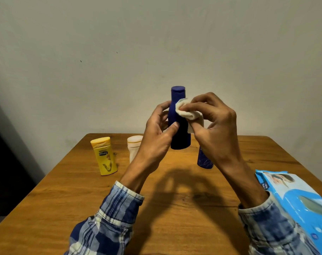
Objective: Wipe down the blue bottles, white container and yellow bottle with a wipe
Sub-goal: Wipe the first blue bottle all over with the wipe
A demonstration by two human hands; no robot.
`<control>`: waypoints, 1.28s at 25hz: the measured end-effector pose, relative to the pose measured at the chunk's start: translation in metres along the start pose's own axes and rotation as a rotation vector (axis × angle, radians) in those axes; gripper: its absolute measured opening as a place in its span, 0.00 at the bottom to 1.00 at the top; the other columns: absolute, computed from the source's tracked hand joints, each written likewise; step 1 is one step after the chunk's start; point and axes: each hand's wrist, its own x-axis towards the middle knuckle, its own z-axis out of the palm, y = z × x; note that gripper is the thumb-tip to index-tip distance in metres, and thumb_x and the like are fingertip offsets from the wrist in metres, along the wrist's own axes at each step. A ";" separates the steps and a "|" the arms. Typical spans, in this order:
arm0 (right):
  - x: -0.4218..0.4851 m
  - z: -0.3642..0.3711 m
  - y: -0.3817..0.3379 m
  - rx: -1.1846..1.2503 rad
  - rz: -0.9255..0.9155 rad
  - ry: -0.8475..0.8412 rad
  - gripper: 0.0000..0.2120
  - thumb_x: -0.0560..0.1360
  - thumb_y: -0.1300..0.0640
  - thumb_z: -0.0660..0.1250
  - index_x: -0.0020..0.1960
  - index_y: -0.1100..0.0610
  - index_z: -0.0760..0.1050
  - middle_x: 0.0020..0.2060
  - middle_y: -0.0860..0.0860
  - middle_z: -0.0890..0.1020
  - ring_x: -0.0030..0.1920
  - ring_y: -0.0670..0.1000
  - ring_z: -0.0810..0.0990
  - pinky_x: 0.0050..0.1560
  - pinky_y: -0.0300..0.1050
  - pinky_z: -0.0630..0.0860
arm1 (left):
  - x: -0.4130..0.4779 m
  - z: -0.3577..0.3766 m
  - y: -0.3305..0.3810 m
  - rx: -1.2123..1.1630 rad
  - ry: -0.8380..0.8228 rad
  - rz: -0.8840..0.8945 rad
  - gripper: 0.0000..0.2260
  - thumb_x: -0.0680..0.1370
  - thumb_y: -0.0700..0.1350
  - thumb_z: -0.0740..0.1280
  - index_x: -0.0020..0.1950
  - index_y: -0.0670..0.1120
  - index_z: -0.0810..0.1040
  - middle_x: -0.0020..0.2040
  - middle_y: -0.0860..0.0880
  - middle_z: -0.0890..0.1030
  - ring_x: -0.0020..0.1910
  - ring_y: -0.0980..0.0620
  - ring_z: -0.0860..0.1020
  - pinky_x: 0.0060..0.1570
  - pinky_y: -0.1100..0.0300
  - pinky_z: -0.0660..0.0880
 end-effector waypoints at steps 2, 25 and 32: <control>0.001 -0.001 0.001 0.016 -0.019 -0.115 0.13 0.70 0.71 0.73 0.53 0.60 0.84 0.52 0.53 0.80 0.53 0.47 0.80 0.53 0.29 0.76 | 0.000 -0.001 0.001 0.023 0.013 0.025 0.23 0.79 0.34 0.69 0.73 0.47 0.70 0.65 0.49 0.80 0.65 0.54 0.79 0.63 0.55 0.78; 0.012 -0.026 0.002 -0.069 -0.065 -0.055 0.13 0.75 0.70 0.67 0.54 0.59 0.84 0.48 0.52 0.83 0.49 0.47 0.81 0.47 0.43 0.79 | -0.001 -0.003 -0.009 0.202 0.030 0.033 0.25 0.76 0.33 0.73 0.71 0.48 0.76 0.61 0.48 0.83 0.62 0.50 0.80 0.67 0.42 0.76; 0.007 -0.012 -0.003 0.290 0.256 -0.141 0.15 0.80 0.64 0.67 0.65 0.55 0.80 0.55 0.47 0.85 0.55 0.46 0.83 0.53 0.44 0.82 | 0.000 -0.007 -0.005 -0.041 -0.146 -0.088 0.30 0.76 0.32 0.72 0.76 0.46 0.67 0.62 0.42 0.84 0.63 0.44 0.82 0.68 0.41 0.74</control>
